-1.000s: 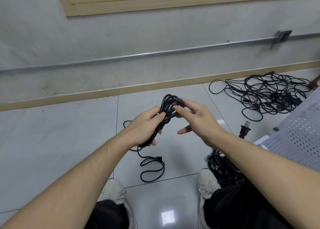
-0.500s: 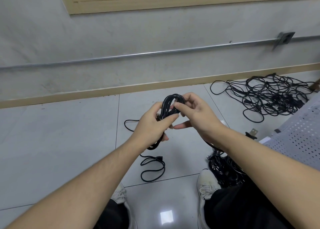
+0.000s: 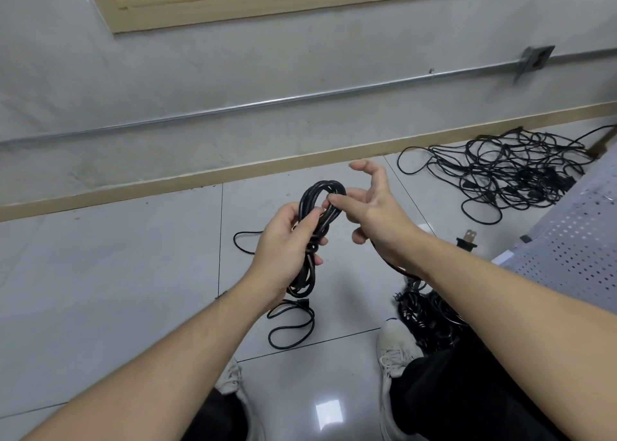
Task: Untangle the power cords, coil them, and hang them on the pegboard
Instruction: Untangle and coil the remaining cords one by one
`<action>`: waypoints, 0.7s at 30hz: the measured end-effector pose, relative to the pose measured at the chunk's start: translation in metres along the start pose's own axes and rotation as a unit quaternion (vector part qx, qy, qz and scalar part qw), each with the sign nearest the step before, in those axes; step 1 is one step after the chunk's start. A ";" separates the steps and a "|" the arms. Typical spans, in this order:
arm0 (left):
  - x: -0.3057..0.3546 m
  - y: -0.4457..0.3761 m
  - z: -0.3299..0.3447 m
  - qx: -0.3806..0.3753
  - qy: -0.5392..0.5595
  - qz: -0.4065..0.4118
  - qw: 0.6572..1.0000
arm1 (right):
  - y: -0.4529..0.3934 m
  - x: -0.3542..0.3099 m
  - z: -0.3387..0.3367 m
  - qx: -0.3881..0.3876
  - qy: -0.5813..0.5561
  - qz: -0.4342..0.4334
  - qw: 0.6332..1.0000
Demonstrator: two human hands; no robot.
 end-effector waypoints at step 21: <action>0.026 -0.007 -0.033 -0.127 -0.001 -0.029 0.992 | 0.000 0.001 -0.033 -0.088 0.375 0.137 0.913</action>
Point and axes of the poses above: each hand's wrist, its own y-axis away from the middle knuckle, its own z-axis out of the palm, x = y × z, the point moved 2 cm from there along -y, towards the middle knuckle, and after that the axes turned 11 degrees about -x, right-handed, at the moved point
